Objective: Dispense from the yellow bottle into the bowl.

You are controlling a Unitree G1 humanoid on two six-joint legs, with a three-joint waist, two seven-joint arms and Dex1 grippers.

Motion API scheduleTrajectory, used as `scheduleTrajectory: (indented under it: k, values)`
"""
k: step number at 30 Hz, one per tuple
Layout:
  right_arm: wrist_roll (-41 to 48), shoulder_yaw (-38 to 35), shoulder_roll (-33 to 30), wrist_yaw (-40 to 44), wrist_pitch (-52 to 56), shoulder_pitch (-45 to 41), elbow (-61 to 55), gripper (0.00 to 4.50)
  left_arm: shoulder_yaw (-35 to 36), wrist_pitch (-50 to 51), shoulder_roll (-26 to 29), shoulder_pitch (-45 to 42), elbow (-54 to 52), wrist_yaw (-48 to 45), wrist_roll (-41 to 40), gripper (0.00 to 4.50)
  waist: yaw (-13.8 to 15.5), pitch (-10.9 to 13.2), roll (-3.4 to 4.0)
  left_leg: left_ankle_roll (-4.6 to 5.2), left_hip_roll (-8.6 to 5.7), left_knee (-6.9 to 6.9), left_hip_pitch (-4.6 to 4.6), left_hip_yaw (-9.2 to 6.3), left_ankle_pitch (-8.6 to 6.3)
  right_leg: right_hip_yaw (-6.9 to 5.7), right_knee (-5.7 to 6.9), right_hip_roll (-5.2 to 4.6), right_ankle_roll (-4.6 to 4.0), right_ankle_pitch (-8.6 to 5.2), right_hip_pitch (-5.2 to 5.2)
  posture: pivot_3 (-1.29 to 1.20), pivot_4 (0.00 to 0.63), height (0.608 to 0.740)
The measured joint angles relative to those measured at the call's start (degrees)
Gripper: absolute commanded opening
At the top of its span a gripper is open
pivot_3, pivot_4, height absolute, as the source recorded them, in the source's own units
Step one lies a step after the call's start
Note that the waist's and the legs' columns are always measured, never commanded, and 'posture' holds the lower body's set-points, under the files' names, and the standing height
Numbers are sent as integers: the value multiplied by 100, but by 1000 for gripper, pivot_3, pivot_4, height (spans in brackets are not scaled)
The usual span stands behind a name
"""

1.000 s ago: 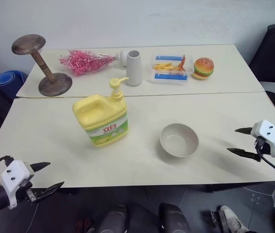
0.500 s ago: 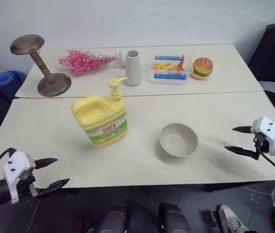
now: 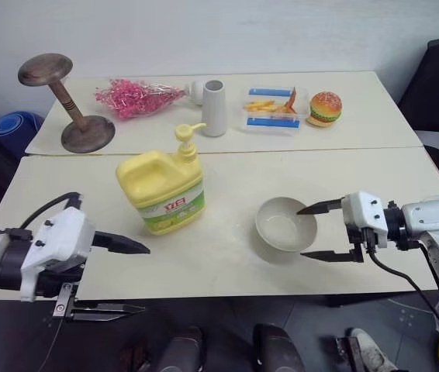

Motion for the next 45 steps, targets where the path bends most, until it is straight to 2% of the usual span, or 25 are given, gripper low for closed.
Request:
scheduleTrajectory:
  k: [2,9,12,17,31,34,38,39,45]
  values:
    - [-330,328,93,222,-466,-276,324,4460,-347,-67,33,-393,43,-39,5,4500,-7,0,0,0,1,1,2,3,0,4,3,2,0,0,0,0,150,740]
    - [-1091,971,381,481,-1505,-742,1340,4460,-914,-231,-23,-786,150,-108,264,4500,-19,0,0,-3,9,-2,0,6,-2,17,8,19,0,0,-6,0,150,740]
    - [-1334,1188,540,483,-1877,-873,1656,3876,-1007,-253,-88,-813,153,-80,346,4500,-16,0,0,-5,13,0,0,7,-3,23,9,27,0,0,-7,0,150,740]
    - [-1615,1253,822,355,-2112,-1217,2129,2141,-1019,-264,-121,-811,150,-66,456,4500,-16,0,0,-8,20,1,0,9,-4,33,10,38,0,0,-8,0,150,740]
    - [-1880,1450,914,436,-2386,-1376,2671,2141,-1019,-271,-153,-940,171,-62,533,4500,-16,0,0,-11,25,3,0,10,-5,34,14,44,0,0,-8,0,150,740]
    - [-1897,1461,965,450,-2430,-1377,2791,1563,-1019,-271,-169,-943,190,-62,559,4500,-17,0,0,-11,26,3,0,10,-6,35,14,45,0,0,-8,0,150,740]
    - [-1886,1458,982,478,-2471,-1388,2882,182,-1022,-273,-200,-967,224,-63,575,4500,-16,0,0,-12,26,3,0,10,-6,35,14,45,0,0,-8,0,150,740]
    - [-1856,1453,987,483,-2498,-1429,2895,37,-1024,-273,-200,-974,253,-63,578,4500,-17,0,0,-12,26,3,2,10,-6,35,14,45,0,0,-7,0,150,740]
    - [-1823,1452,1008,501,-2596,-1468,2998,37,-1047,-266,-215,-1139,353,-45,583,4500,-17,0,-1,-13,27,4,2,10,-6,36,14,47,0,0,-7,0,150,740]
